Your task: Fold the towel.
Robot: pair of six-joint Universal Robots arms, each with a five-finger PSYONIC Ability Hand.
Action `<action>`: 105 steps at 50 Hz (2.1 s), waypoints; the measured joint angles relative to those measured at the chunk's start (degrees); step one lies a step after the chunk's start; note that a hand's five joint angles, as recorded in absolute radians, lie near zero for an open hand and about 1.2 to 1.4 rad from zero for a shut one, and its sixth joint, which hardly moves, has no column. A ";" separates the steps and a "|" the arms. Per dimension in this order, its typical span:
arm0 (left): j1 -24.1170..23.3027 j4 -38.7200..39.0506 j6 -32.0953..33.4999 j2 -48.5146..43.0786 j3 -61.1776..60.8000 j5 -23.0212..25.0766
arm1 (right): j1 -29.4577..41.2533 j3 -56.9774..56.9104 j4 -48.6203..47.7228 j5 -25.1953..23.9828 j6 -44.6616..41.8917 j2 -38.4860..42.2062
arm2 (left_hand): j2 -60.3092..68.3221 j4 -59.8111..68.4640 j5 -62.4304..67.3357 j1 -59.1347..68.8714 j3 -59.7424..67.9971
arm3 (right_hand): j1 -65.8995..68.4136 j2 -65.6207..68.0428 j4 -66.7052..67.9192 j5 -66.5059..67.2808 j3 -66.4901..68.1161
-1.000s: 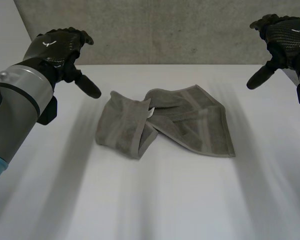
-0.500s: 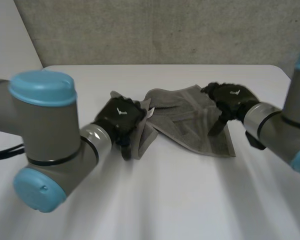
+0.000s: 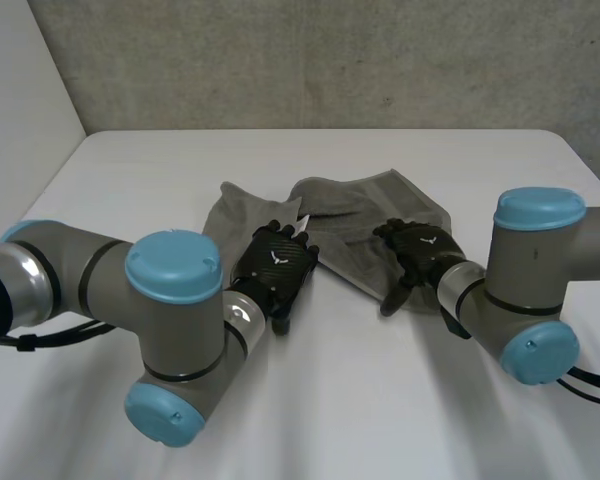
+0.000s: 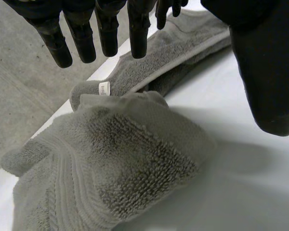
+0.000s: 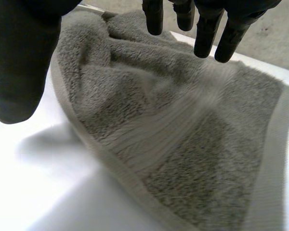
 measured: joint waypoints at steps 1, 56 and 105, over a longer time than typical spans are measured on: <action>-0.03 0.27 1.27 -0.30 -0.01 -0.23 | 0.25 -0.25 -0.08 -0.02 0.42 0.43 | 0.00 0.00 0.00 0.00 0.00 | 0.00 0.00 0.00 0.00 0.00; 9.49 3.32 -0.96 21.09 -0.59 -5.35 | -6.83 -1.85 8.39 -12.18 -6.25 -20.19 | 62.81 0.00 63.19 58.33 0.00 | 65.27 67.10 0.00 64.56 0.00; 26.83 33.50 -44.08 33.52 -5.48 18.26 | -9.40 -0.99 -4.64 -25.99 -19.39 -30.72 | 63.93 0.00 63.74 58.34 0.00 | 65.58 68.52 0.00 64.57 0.04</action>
